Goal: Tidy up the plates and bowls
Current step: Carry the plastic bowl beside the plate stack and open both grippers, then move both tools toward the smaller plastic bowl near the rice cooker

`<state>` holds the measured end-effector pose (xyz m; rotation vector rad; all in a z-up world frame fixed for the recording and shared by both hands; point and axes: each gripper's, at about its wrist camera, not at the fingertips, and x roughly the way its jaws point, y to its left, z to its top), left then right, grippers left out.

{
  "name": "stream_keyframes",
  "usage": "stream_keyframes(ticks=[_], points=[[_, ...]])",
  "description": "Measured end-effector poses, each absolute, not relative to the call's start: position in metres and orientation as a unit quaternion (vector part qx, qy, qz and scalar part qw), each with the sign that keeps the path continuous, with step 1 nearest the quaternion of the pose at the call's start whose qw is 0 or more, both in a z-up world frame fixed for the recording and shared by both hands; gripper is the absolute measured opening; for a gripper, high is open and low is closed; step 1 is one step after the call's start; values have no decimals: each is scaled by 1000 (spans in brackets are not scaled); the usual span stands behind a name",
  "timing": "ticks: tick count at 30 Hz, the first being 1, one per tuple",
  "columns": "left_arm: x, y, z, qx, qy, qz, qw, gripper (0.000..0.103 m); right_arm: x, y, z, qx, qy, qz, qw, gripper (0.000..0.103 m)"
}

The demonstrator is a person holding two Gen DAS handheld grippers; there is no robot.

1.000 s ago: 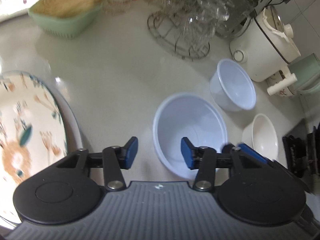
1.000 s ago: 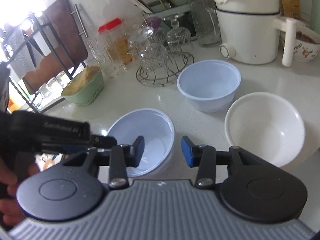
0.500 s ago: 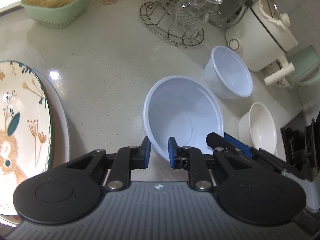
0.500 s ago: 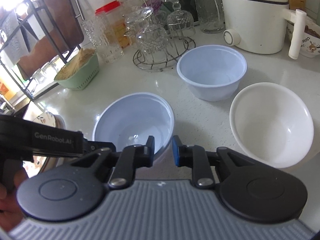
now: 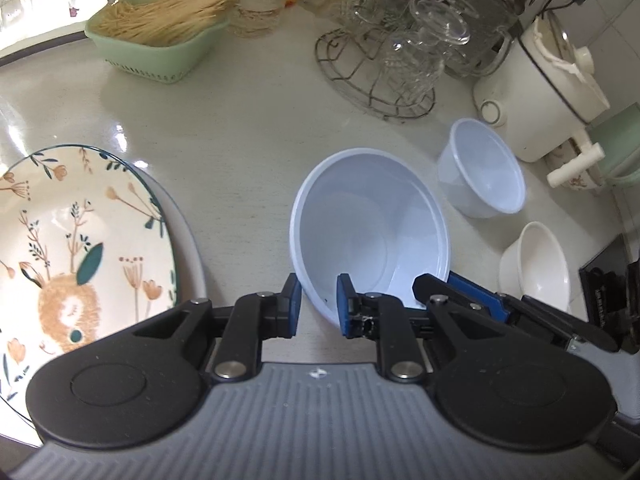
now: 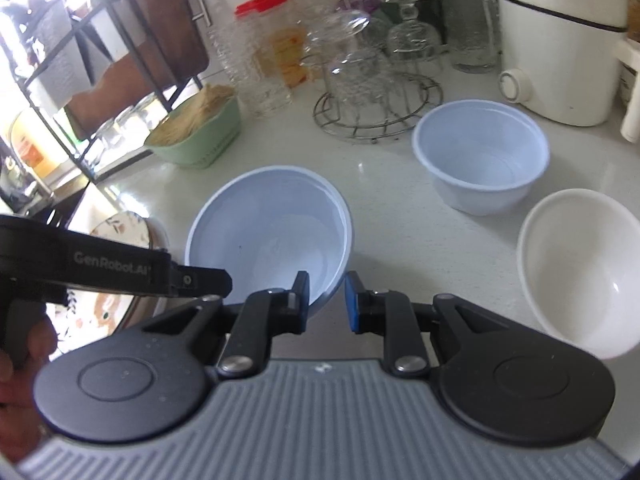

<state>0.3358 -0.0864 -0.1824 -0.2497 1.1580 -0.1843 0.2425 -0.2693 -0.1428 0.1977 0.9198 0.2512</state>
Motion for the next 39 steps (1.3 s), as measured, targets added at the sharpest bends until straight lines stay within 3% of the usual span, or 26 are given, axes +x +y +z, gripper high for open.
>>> stream_keyframes(ticks=[16,19,22,39], points=[[342,-76,-182,-117,555,-53,822,23,250,-265,-150,104,470,136,866,24],[342,-69,-181,-124,557,-53,819,26,248,-267,-147,100,469,130,868,26],[340,-67,-174,-104,548,-46,829,39,244,-272,-141,115,461,128,871,37],[309,-74,-74,-73,455,-80,884,40,218,-297,-47,125,351,121,920,37]])
